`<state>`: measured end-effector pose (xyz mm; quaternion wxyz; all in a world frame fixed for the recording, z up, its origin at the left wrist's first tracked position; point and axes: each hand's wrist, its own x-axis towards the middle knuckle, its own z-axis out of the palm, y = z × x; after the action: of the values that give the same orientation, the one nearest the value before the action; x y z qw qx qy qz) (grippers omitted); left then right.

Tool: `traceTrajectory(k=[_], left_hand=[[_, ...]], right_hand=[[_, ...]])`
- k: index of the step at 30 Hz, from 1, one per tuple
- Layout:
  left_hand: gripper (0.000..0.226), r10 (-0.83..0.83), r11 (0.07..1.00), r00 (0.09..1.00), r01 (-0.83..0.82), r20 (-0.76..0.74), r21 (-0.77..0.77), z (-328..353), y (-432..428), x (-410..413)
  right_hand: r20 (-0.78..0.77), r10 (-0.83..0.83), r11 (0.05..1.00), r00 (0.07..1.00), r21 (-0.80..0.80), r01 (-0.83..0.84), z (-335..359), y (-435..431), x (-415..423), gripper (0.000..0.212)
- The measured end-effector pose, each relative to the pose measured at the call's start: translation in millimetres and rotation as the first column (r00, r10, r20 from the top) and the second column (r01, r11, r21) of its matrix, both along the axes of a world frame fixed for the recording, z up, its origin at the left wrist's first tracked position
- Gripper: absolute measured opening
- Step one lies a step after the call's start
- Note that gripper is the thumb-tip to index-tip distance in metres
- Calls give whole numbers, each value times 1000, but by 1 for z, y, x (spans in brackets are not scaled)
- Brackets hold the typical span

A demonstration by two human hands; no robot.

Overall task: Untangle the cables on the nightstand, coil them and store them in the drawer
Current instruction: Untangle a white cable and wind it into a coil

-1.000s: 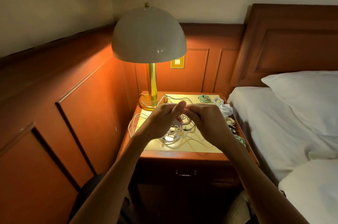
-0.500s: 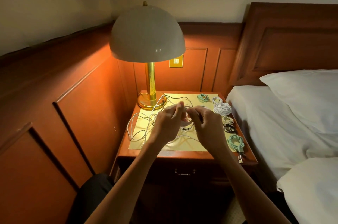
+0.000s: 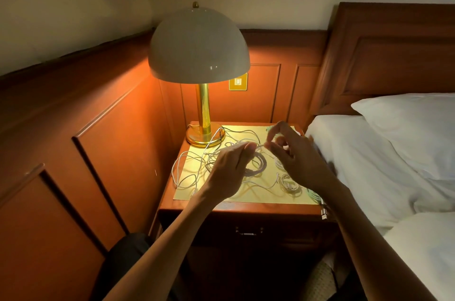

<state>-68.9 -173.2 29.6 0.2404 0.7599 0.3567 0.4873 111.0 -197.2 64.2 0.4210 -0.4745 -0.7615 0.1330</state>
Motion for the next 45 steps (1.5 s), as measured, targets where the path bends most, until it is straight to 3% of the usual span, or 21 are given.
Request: traceTrajectory(k=[2,4,6,10,14,18,21,23,28,31,33,36,38,41,43,45], left_hand=[[40,25,999,997,-26,71,21,7,-4,4],[42,100,994,989,-103,112,26,13,-3,11],[42,187,980,977,-192,107,43,14,1,15],[38,327,925,945,-322,8,200,11,10,16],[32,286,932,957,-265,-51,248,7,12,14],[33,243,952,966,-219,-92,215,8,10,16],[37,138,986,987,-129,-87,103,15,7,18],[44,61,998,996,-62,-59,-20,18,10,15],[83,-58,986,993,41,-103,-164,8,23,1],[70,-107,974,987,80,-120,-211,7,22,-5],[66,-131,968,983,98,-132,-229,7,18,-7],[57,-126,940,989,95,-77,-327,11,13,-6],[56,-128,947,991,108,-49,-302,13,15,-7],[58,-99,965,993,82,-58,-248,15,20,-7],[66,-60,972,997,48,-43,-231,18,17,-5],[55,-12,985,999,3,-49,-175,22,13,-1]], right_hand=[[-153,-28,1000,988,-3,27,2,0,-5,1],[-355,-38,998,934,-61,17,-2,0,-16,11],[-450,-78,984,890,-180,-5,-8,-2,-24,10],[-673,-128,870,729,-429,-243,-14,-11,-25,24],[-588,-130,864,798,-462,-200,-9,-15,-32,11],[-655,-263,812,709,-547,-204,-6,-7,-30,6],[-688,-322,762,651,-597,-253,-3,-1,-30,2],[-688,-296,775,663,-578,-254,-2,-1,-29,5],[-420,-140,938,897,-345,-15,-9,-1,-24,29],[-138,-205,978,969,-55,199,-19,5,-21,45],[-9,-243,955,970,170,241,-19,5,-19,57],[208,-184,886,961,457,71,-24,4,-17,31],[233,-164,818,959,576,0,-30,2,-19,11],[30,-110,833,993,549,76,-30,0,-29,5],[-207,-126,897,970,393,201,-23,-4,-41,6],[-487,-147,960,861,141,243,-20,-7,-55,6]])
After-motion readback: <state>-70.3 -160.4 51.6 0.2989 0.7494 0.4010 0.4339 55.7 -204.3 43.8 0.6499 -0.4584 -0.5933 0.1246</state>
